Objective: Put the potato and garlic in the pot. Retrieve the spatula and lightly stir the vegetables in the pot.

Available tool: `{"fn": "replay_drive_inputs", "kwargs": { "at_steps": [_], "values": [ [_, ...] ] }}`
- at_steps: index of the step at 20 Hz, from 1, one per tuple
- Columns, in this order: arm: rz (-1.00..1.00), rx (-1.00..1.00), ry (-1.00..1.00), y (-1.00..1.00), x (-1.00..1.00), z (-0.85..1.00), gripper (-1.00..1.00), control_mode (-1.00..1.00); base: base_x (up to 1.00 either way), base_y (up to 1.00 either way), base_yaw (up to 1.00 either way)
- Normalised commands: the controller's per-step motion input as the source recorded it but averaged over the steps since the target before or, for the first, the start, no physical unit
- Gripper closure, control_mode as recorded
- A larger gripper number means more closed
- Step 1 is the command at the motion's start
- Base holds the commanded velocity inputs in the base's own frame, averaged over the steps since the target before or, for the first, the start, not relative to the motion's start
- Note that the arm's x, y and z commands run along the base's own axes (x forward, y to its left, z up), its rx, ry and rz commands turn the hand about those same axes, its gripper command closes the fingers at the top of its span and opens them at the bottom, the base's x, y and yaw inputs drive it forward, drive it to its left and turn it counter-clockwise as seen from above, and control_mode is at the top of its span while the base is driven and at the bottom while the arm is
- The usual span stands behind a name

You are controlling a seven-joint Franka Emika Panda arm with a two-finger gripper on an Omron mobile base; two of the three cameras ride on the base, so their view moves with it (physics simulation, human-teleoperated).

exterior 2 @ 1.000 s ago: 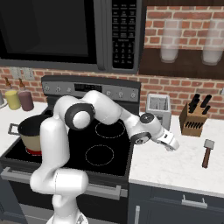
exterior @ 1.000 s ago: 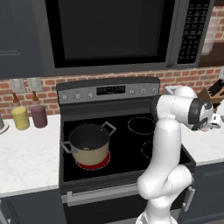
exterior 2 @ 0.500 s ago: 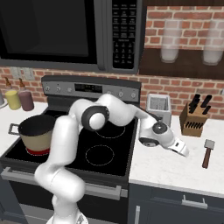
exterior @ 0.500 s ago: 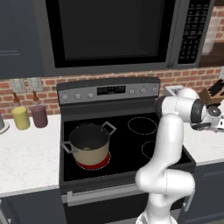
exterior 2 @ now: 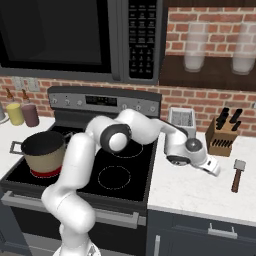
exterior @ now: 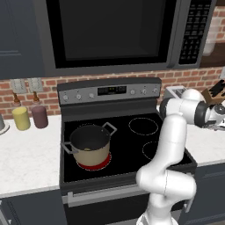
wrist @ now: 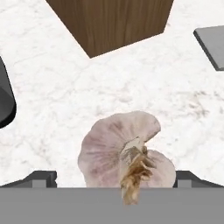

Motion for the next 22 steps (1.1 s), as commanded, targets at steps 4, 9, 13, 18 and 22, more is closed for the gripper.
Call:
{"fn": "replay_drive_inputs", "kwargs": {
  "at_steps": [4, 9, 13, 18, 22],
  "values": [
    [0.0, 0.0, 0.0, 0.0, 0.37, 0.09, -1.0, -1.0, 0.0, 0.0, 0.0],
    [0.0, 0.0, 0.05, 0.0, 0.35, 0.01, -1.0, -1.0, 0.0, 0.0, 0.0],
    [0.0, 0.0, 0.08, 0.0, 0.33, 0.0, 1.0, -1.0, 0.0, 0.0, 0.0],
    [0.0, 0.0, -0.06, -0.02, -0.13, 0.22, 1.0, -1.0, 0.0, 0.0, 0.0],
    [0.0, 0.0, -0.32, 0.07, -0.84, 0.92, 1.0, -1.0, 0.0, 0.0, 0.0]
  ]
}}
